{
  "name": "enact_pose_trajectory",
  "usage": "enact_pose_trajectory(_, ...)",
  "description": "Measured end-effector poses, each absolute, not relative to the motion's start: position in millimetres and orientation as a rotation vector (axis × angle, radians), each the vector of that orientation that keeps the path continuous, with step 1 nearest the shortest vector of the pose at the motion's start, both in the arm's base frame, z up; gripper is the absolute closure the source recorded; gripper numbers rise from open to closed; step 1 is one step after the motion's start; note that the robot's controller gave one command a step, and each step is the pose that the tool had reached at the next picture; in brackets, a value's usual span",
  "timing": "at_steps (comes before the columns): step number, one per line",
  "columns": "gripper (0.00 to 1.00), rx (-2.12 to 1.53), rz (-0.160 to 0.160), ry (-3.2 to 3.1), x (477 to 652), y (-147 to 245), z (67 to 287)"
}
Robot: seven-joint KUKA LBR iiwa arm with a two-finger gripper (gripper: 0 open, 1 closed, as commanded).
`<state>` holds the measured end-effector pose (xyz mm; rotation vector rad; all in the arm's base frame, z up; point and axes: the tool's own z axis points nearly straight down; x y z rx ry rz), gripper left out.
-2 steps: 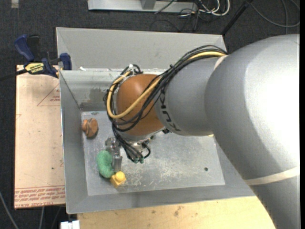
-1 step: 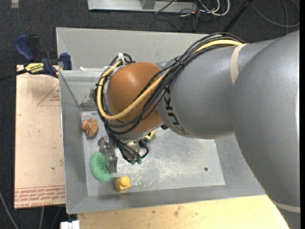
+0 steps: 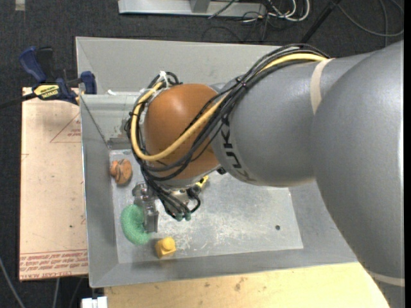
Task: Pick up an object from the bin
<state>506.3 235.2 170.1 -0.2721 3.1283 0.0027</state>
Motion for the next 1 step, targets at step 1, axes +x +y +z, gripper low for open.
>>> enact_pose_trajectory(1,1.0,-0.277,0.003,3.124,493.6,229.4,325.9)
